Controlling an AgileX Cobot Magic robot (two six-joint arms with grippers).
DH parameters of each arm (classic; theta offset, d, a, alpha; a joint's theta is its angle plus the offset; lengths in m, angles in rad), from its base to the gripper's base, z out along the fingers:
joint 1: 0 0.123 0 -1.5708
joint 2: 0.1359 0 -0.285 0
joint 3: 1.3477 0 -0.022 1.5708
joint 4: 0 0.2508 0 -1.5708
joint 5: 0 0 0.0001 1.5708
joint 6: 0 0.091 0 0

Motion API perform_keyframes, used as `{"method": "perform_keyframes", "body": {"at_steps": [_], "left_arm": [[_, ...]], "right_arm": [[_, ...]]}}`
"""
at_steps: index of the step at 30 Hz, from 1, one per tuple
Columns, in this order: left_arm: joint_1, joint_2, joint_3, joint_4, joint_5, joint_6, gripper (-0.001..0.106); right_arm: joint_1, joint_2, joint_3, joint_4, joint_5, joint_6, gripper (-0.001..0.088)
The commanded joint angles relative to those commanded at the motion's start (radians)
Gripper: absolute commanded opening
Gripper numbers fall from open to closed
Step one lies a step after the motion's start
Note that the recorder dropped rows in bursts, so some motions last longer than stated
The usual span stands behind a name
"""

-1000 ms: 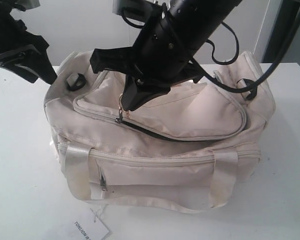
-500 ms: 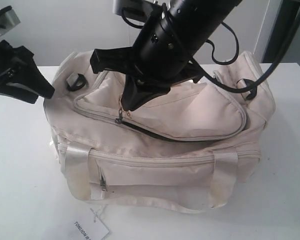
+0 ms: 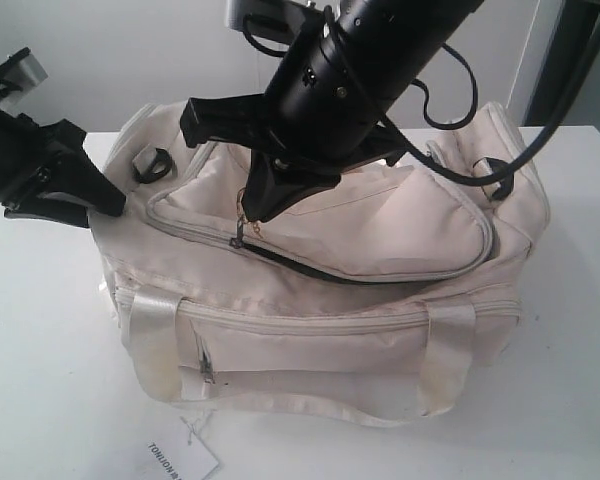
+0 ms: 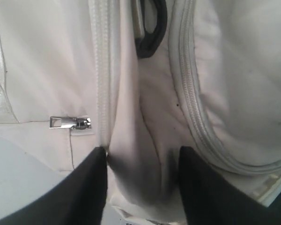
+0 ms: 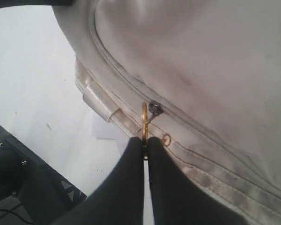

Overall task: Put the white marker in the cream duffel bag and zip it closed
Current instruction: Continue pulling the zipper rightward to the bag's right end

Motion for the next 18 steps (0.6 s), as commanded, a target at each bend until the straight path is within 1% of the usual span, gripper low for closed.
{"method": "perform_keyframes", "body": {"at_steps": [1,2,5,6,16,18], "left_arm": [[0.0,0.0,0.006,-0.002,0.004,0.005,0.03],[0.0,0.0,0.01,-0.002,0.009,0.005,0.021],[0.0,0.0,0.03,-0.002,0.014,0.005,0.003],[0.0,0.0,0.036,-0.002,0.021,0.007,0.0],[0.0,-0.002,0.047,-0.025,0.106,0.019,0.0],[0.0,-0.002,0.047,-0.025,0.106,0.02,0.0]], "right_arm": [[0.0,0.0,0.0,0.0,0.002,-0.002,0.0],[0.0,0.0,0.0,0.0,0.004,-0.002,0.0],[0.0,0.0,0.0,0.0,0.006,-0.011,0.0],[0.0,0.0,0.0,-0.002,0.009,-0.013,0.0],[0.0,0.0,0.0,-0.03,0.022,-0.023,0.0],[0.0,0.0,0.0,-0.03,0.022,-0.023,0.0]]}}
